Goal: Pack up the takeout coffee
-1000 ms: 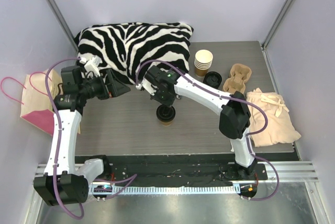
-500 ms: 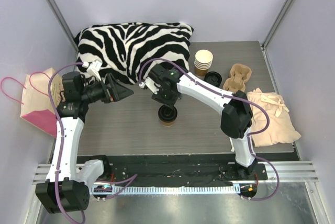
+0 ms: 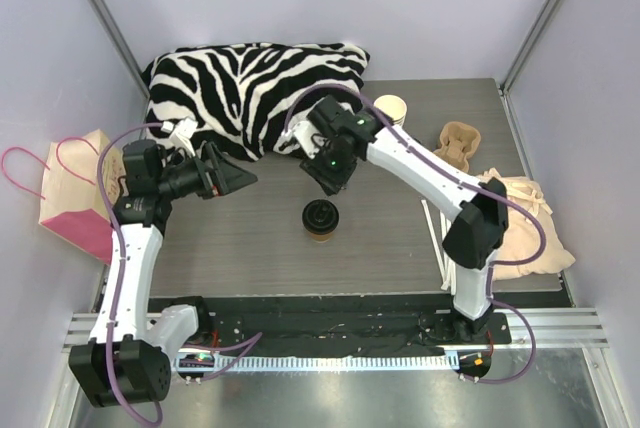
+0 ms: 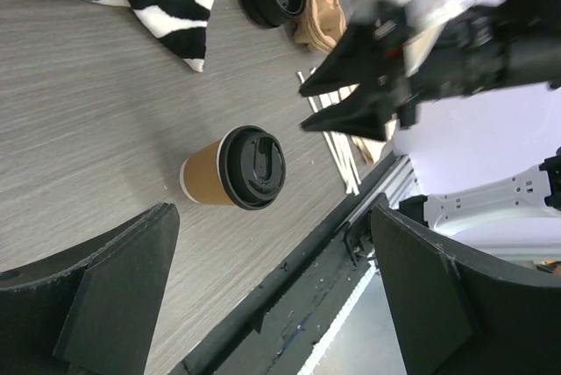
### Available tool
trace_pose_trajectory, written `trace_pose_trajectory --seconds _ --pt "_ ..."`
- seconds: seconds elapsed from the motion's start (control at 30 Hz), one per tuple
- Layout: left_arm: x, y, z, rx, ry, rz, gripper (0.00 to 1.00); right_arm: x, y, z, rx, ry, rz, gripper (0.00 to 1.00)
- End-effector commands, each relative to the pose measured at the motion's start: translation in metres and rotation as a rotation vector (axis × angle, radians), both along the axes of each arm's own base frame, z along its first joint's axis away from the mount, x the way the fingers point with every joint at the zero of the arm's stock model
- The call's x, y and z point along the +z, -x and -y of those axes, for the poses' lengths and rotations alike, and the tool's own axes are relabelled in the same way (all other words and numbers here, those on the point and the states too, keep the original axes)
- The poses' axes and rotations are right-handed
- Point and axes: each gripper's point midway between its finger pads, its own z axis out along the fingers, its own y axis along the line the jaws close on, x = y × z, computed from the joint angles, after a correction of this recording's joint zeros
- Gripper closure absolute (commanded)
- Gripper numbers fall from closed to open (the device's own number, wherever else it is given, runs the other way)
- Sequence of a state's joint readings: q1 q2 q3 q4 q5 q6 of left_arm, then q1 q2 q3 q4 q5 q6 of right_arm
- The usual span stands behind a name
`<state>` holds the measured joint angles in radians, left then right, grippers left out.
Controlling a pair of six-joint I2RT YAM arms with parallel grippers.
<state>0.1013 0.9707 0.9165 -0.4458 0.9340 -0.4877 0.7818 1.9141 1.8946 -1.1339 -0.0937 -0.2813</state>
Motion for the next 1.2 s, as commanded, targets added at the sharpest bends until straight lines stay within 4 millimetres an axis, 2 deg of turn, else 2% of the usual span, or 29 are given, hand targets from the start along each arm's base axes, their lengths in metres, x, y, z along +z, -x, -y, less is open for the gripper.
trace_pose_trajectory --seconds 0.0,0.03,0.07,0.1,0.13,0.17,0.2,0.23,0.37,0.4,0.43,0.47,0.5,0.8,0.9,0.93,0.97,1.0,1.03,1.07,1.1,1.17 --pt "0.004 0.000 0.005 -0.046 0.047 0.027 0.07 0.061 -0.001 0.000 -0.080 -0.297 -0.036 0.66" --pt "0.003 0.001 0.007 -0.056 0.051 0.028 0.09 0.050 0.014 -0.005 -0.085 -0.369 -0.154 0.72" --pt "-0.002 0.004 0.009 -0.073 0.059 0.016 0.14 0.063 0.011 -0.013 -0.120 -0.481 -0.161 0.75" --pt "-0.003 0.004 0.010 -0.089 0.067 0.022 0.17 0.044 0.017 -0.007 -0.160 -0.506 -0.240 0.77" --pt "-0.006 0.004 0.012 -0.101 0.072 0.018 0.19 0.050 0.027 -0.015 -0.134 -0.585 -0.310 0.78" --pt "-0.010 0.007 0.015 -0.122 0.077 0.011 0.23 0.056 0.023 -0.021 -0.122 -0.649 -0.305 0.80" --pt "-0.012 0.007 0.018 -0.132 0.079 0.006 0.25 0.049 0.028 -0.020 -0.176 -0.678 -0.394 0.82" --pt "-0.014 0.007 0.019 -0.140 0.080 0.003 0.26 0.056 0.031 -0.027 -0.140 -0.740 -0.432 0.85" --pt "-0.024 0.010 0.031 -0.177 0.069 -0.020 0.27 0.051 0.036 -0.035 -0.174 -0.803 -0.540 0.99" --pt "-0.026 0.010 0.032 -0.182 0.065 -0.021 0.27 0.044 0.041 -0.035 -0.218 -0.803 -0.591 0.99" --pt "-0.029 0.008 0.031 -0.175 0.056 -0.023 0.27 0.044 0.037 -0.038 -0.214 -0.833 -0.579 0.99" --pt "-0.032 0.013 0.039 -0.205 0.052 -0.029 0.28 0.039 0.038 -0.038 -0.225 -0.836 -0.597 0.99" --pt "-0.034 0.013 0.041 -0.207 0.049 -0.034 0.29 0.027 0.041 -0.037 -0.248 -0.820 -0.628 0.99" --pt "-0.050 0.015 0.065 -0.287 -0.002 -0.049 0.39 -0.034 0.052 -0.027 -0.329 -0.740 -0.718 0.99" --pt "-0.061 0.021 0.075 -0.335 -0.063 -0.044 0.46 -0.051 0.057 -0.026 -0.328 -0.720 -0.764 0.99" --pt "-0.059 0.024 0.081 -0.365 -0.091 -0.024 0.51 -0.055 0.059 -0.025 -0.333 -0.711 -0.779 0.99" --pt "-0.066 0.025 0.080 -0.355 -0.140 -0.043 0.53 -0.062 0.060 -0.023 -0.343 -0.702 -0.789 0.99" --pt "-0.072 0.023 0.080 -0.375 -0.187 -0.020 0.55 -0.065 0.060 -0.022 -0.346 -0.699 -0.790 0.99" --pt "-0.066 0.022 0.086 -0.389 -0.222 0.006 0.62 -0.067 0.059 -0.021 -0.355 -0.697 -0.794 0.99" --pt "-0.072 0.024 0.084 -0.393 -0.266 -0.012 0.65 -0.068 0.059 -0.020 -0.357 -0.697 -0.794 0.99" --pt "-0.078 0.018 0.082 -0.378 -0.319 -0.013 0.67 -0.069 0.059 -0.019 -0.365 -0.695 -0.800 0.99" --pt "-0.073 0.014 0.086 -0.395 -0.393 0.037 0.74 -0.070 0.058 -0.020 -0.372 -0.697 -0.805 0.99"
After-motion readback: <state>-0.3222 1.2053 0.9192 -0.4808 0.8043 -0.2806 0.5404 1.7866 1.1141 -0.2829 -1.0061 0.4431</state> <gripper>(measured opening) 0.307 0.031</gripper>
